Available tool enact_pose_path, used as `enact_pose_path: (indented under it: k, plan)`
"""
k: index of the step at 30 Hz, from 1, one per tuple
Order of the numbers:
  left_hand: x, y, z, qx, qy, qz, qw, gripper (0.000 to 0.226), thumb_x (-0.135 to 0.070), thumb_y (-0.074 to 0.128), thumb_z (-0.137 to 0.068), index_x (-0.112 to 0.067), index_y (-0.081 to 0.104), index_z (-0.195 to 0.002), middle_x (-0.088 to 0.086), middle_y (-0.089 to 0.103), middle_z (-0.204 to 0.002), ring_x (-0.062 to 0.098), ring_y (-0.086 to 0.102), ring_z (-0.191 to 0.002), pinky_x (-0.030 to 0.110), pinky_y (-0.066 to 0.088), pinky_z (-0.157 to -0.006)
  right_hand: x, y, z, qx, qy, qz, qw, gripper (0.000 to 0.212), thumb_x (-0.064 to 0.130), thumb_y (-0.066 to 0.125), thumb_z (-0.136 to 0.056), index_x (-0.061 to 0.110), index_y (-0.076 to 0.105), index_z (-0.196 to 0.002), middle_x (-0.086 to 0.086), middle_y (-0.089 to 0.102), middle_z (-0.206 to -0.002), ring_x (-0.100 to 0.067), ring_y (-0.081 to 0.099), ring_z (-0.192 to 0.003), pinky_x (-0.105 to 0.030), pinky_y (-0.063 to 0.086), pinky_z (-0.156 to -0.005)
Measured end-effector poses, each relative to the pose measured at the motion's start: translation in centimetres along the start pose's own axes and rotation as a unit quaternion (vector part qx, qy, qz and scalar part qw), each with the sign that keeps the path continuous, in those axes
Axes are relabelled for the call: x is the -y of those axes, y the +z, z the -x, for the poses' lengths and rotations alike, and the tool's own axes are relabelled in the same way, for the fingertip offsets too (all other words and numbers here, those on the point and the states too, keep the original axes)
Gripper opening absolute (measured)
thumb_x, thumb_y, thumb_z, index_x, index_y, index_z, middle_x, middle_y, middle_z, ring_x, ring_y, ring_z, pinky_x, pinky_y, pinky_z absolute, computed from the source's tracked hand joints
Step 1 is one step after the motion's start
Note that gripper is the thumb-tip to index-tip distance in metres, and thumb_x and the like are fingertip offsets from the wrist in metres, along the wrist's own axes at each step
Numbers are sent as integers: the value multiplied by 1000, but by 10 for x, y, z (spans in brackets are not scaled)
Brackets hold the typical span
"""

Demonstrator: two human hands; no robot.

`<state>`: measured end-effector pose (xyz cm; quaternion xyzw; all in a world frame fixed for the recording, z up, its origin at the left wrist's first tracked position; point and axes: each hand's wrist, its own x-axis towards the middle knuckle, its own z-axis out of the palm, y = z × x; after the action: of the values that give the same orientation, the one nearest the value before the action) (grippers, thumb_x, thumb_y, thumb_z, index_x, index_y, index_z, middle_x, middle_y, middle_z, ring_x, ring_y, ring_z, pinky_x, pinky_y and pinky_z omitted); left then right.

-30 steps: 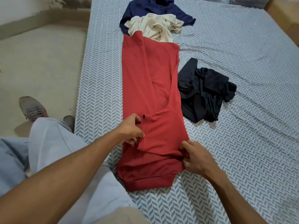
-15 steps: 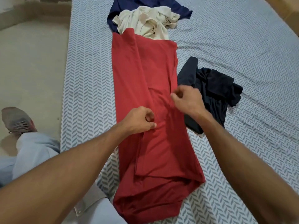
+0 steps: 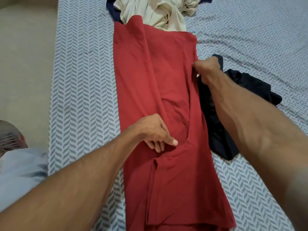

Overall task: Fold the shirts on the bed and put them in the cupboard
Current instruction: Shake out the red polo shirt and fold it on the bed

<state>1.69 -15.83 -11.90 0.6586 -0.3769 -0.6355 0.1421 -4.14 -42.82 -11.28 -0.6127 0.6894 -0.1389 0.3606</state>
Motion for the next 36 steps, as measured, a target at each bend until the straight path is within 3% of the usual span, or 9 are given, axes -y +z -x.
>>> enact_pose_path:
  k: [4,7,10,13,17,21,27,31,36]
  plan:
    - [-2,-4,-4,19,-12,-4,1000,32,-42,84,-80,-11,79,-86,9,76,-72,16,72,-60,20,51,-51,23,-3,-6,57,25,-139,988,18,8,61,-72,13,60,-89,0,53,-63,-11,46,-46,-18,35,-46]
    - [-3,-7,-3,34,-18,2,999,34,-42,84,-80,-10,79,-91,9,75,-71,16,70,-58,20,50,-51,43,1,1,77,20,-284,955,37,4,58,-63,14,61,-98,4,47,-56,-10,39,-46,-19,34,-48]
    - [-2,-10,-1,40,-15,6,999,32,-38,83,-81,-10,80,-95,9,74,-70,15,69,-56,19,49,-50,67,22,22,88,-23,-330,940,22,0,58,-66,11,63,-84,1,47,-57,-12,39,-45,-20,32,-46]
    - [-1,-11,0,39,-11,8,999,28,-34,82,-83,-9,80,-96,9,73,-68,15,68,-55,20,50,-49,82,55,42,100,-161,-267,945,19,4,60,-74,19,71,-81,7,62,-65,-10,53,-55,-23,43,-51]
    - [-1,-6,0,25,-15,9,1000,29,-27,80,-85,-1,76,-97,9,74,-69,15,70,-56,20,51,-49,71,91,57,177,-309,-8,934,55,23,61,-75,24,67,-130,18,70,-98,-6,68,-97,-27,52,-100]
    - [-1,0,1,4,-8,16,1000,15,-24,75,-89,-9,76,-86,8,77,-76,14,75,-65,19,54,-53,66,86,67,216,-314,119,917,75,20,61,-80,24,42,-153,10,67,-96,-15,63,-103,-25,47,-99]
    - [8,15,26,-93,56,8,994,21,-35,71,-89,-15,77,-85,-2,77,-74,11,75,-72,30,62,-75,26,37,100,201,-325,80,921,76,15,64,-85,22,34,-155,9,62,-119,-8,59,-112,-26,46,-103]
    - [20,45,51,-163,113,-161,967,34,-49,71,-76,-16,73,-82,-1,72,-77,15,68,-76,34,56,-74,-35,9,135,105,-409,104,901,45,14,67,-81,16,62,-126,4,64,-97,-16,61,-89,-39,51,-93]
    - [17,93,76,-266,154,-209,928,9,-29,66,-74,-24,61,-80,-5,60,-84,23,58,-84,37,51,-77,-93,-18,174,79,-408,219,883,32,35,71,-79,22,65,-107,-2,56,-98,-22,55,-94,-42,53,-84]
